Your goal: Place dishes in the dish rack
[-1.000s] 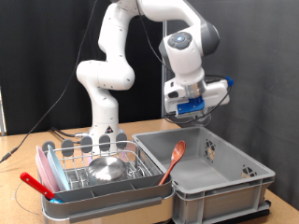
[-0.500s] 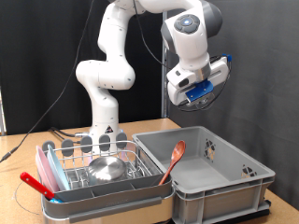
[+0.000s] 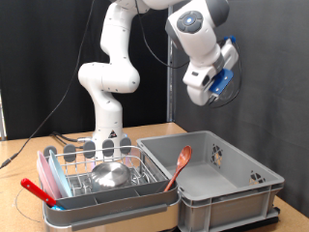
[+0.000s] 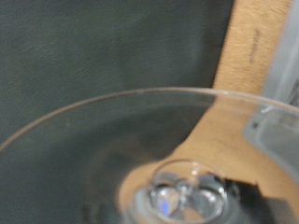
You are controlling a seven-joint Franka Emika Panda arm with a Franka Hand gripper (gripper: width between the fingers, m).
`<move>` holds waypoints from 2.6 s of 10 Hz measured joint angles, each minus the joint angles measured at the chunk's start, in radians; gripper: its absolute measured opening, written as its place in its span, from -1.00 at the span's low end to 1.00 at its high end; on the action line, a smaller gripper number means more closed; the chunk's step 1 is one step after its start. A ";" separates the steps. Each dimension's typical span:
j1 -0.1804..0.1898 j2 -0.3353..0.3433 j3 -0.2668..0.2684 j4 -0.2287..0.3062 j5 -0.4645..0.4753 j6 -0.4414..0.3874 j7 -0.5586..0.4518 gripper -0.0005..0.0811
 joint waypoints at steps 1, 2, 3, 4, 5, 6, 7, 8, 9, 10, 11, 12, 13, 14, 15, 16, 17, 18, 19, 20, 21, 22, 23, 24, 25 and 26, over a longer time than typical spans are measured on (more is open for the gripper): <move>-0.001 0.025 -0.015 0.042 -0.002 -0.058 -0.077 -0.72; -0.002 0.053 -0.032 0.093 -0.006 -0.125 -0.164 -0.72; 0.000 0.111 -0.039 0.131 -0.017 -0.164 -0.233 -0.72; 0.000 0.106 -0.038 0.124 -0.016 -0.151 -0.210 -0.72; 0.002 0.101 -0.038 0.119 0.003 -0.155 -0.262 -0.72; 0.006 0.100 -0.045 0.122 0.016 -0.189 -0.374 -0.72; 0.007 0.100 -0.054 0.132 0.017 -0.243 -0.479 -0.72; 0.007 0.101 -0.065 0.147 0.005 -0.313 -0.582 -0.72; 0.007 0.104 -0.075 0.164 -0.030 -0.387 -0.681 -0.72; 0.006 0.114 -0.085 0.186 -0.089 -0.462 -0.780 -0.72; 0.007 0.160 -0.085 0.219 -0.136 -0.512 -0.858 -0.72; 0.007 0.155 -0.085 0.213 -0.125 -0.498 -0.836 -0.72; 0.009 0.152 -0.084 0.211 -0.124 -0.511 -0.881 -0.72; 0.014 0.154 -0.084 0.216 -0.131 -0.555 -0.979 -0.72; 0.015 0.154 -0.085 0.224 -0.152 -0.606 -1.089 -0.72; 0.016 0.155 -0.087 0.232 -0.196 -0.670 -1.217 -0.72; 0.016 0.160 -0.088 0.240 -0.236 -0.718 -1.329 -0.72; 0.015 0.170 -0.091 0.246 -0.265 -0.760 -1.428 -0.72; 0.017 0.207 -0.095 0.258 -0.271 -0.786 -1.490 -0.72; 0.017 0.203 -0.094 0.256 -0.271 -0.774 -1.468 -0.72; 0.019 0.198 -0.094 0.257 -0.266 -0.773 -1.526 -0.72; 0.022 0.189 -0.098 0.262 -0.268 -0.788 -1.648 -0.72; 0.024 0.174 -0.106 0.271 -0.283 -0.815 -1.774 -0.72; 0.028 0.156 -0.120 0.282 -0.316 -0.849 -1.916 -0.72; 0.028 0.140 -0.137 0.289 -0.353 -0.883 -2.036 -0.72; 0.028 0.126 -0.156 0.291 -0.390 -0.912 -2.112 -0.72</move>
